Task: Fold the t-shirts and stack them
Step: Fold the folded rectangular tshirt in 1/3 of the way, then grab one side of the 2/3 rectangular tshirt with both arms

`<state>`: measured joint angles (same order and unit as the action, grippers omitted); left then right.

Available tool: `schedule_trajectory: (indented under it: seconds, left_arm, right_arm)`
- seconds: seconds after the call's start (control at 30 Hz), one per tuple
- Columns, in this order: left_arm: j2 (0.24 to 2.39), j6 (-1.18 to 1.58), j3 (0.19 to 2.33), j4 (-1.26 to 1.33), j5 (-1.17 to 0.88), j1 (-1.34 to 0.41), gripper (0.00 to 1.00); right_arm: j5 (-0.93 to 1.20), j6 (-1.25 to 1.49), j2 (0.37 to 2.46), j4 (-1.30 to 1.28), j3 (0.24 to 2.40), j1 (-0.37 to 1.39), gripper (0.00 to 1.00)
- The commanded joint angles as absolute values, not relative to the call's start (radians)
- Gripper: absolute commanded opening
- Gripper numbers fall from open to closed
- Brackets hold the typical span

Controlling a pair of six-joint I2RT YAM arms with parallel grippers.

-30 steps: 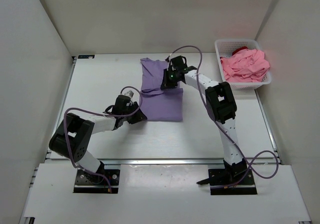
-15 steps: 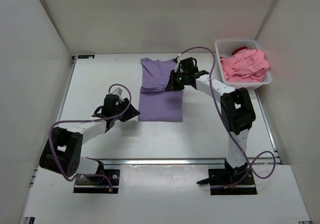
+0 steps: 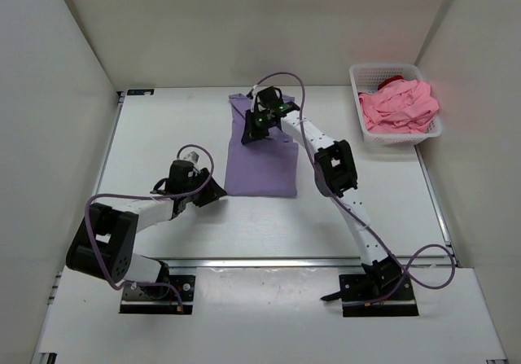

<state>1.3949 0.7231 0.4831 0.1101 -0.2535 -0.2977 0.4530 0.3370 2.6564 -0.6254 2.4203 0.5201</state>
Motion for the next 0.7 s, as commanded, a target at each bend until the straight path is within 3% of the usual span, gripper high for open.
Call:
schedule_trajectory:
  seconds: [0.0,0.23,0.37,0.43,0.57,0.67]
  left_arm:
    - [1.411,0.729,0.494,0.136,-0.282,-0.311,0.49]
    - [1.448,0.767,0.494,0.187,-0.291,-0.295,0.53]
    - [1.48,0.799,0.498,0.232,-0.291,-0.279,0.54]
    - [1.503,0.807,0.512,0.226,-0.287,-0.275,0.53]
    - [1.528,0.818,0.518,0.227,-0.281,-0.271,0.47]
    - [1.532,0.815,0.52,0.219,-0.265,-0.282,0.46]
  right_arm:
    - [0.469,0.363,2.677,-0.732,2.559,0.439,0.0]
    - [0.388,0.272,2.499,-0.903,2.571,0.443,0.0]
    - [0.328,0.226,2.252,-0.891,2.315,0.452,0.02]
    - [0.316,0.244,2.058,-0.807,1.991,0.446,0.08]
    - [0.403,0.369,1.714,-0.429,1.347,0.388,0.31]
    - [0.481,0.464,1.579,-0.21,1.081,0.348,0.4]
